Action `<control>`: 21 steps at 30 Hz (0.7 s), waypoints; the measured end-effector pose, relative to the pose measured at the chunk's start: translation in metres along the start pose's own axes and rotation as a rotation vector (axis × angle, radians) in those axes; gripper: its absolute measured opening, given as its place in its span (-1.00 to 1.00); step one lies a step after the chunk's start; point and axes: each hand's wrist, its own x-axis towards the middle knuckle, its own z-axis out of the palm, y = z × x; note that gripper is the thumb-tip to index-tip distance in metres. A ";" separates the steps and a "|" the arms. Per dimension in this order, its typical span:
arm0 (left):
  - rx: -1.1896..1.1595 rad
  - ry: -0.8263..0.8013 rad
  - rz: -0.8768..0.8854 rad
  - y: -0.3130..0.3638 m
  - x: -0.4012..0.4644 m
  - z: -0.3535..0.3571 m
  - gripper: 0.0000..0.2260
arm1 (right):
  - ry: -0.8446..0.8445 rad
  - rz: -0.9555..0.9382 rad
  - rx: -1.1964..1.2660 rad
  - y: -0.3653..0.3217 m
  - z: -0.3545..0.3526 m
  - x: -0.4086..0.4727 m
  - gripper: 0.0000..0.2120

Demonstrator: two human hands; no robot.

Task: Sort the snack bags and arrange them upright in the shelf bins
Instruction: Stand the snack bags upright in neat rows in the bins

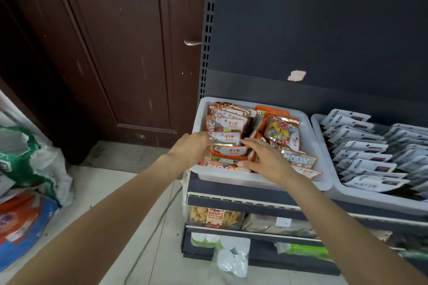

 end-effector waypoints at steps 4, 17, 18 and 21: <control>-0.166 0.076 -0.117 0.002 0.003 -0.003 -0.81 | -0.026 0.041 0.016 -0.003 -0.001 0.000 -0.34; -0.494 0.199 -0.141 0.008 0.004 -0.008 -0.86 | 0.161 0.062 0.021 -0.020 -0.007 0.009 -0.91; -0.513 0.196 -0.146 0.008 0.004 -0.008 -0.84 | 0.156 0.064 -0.003 -0.024 -0.007 0.011 -0.90; -0.531 0.192 -0.150 0.003 0.004 -0.005 -0.66 | 0.263 0.134 -0.013 -0.028 -0.011 0.016 -0.88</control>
